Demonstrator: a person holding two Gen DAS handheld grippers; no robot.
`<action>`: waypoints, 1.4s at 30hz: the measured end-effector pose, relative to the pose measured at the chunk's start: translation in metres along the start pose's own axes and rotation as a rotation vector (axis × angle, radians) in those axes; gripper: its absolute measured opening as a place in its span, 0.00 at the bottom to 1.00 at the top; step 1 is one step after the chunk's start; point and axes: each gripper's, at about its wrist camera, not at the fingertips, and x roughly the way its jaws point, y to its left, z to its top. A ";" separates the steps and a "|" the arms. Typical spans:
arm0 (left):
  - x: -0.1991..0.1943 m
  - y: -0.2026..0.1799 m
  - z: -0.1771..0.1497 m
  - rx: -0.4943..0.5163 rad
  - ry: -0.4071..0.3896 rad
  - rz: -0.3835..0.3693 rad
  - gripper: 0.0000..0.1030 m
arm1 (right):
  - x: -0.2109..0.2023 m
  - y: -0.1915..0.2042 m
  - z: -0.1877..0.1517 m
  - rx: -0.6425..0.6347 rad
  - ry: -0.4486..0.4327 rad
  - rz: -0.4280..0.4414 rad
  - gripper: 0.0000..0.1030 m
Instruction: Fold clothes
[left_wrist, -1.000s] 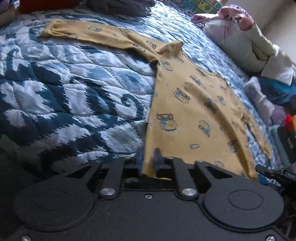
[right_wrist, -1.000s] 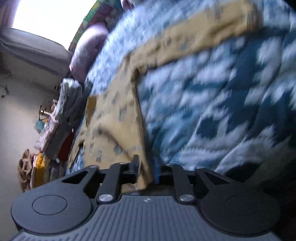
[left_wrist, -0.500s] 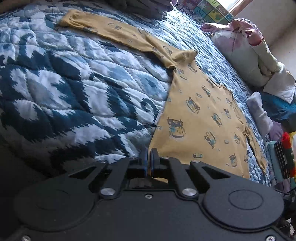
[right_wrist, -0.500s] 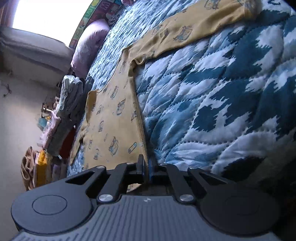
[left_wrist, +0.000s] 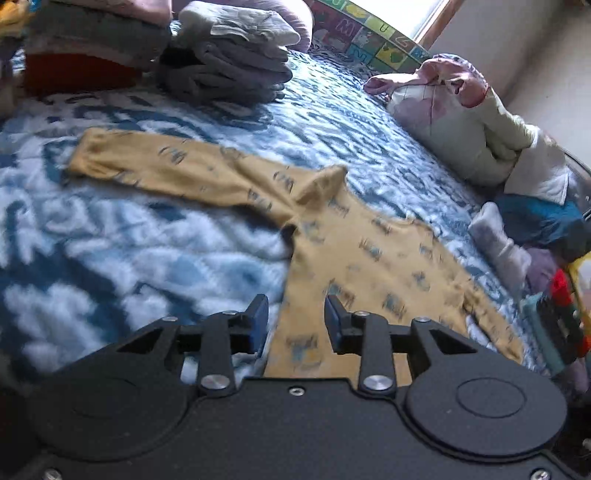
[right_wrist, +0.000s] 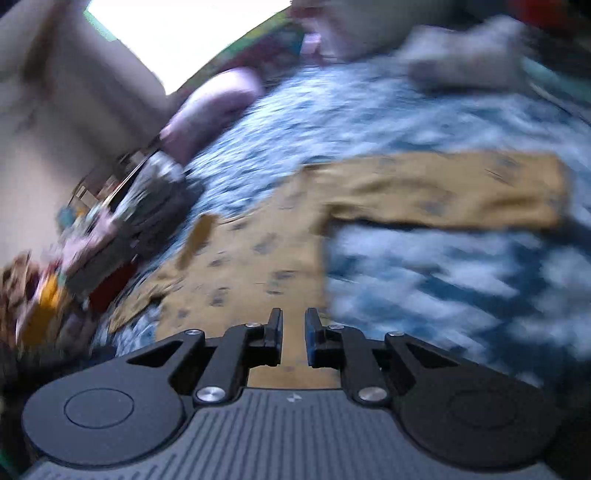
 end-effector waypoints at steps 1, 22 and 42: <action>0.005 0.000 0.007 -0.011 -0.005 -0.005 0.36 | 0.015 0.007 0.002 -0.014 0.042 -0.038 0.17; 0.039 0.175 0.098 -0.332 -0.177 0.219 0.39 | 0.153 0.131 0.074 -0.271 0.057 -0.056 0.23; 0.025 0.187 0.081 -0.351 -0.172 0.184 0.11 | 0.293 0.154 0.127 -0.151 0.067 -0.127 0.19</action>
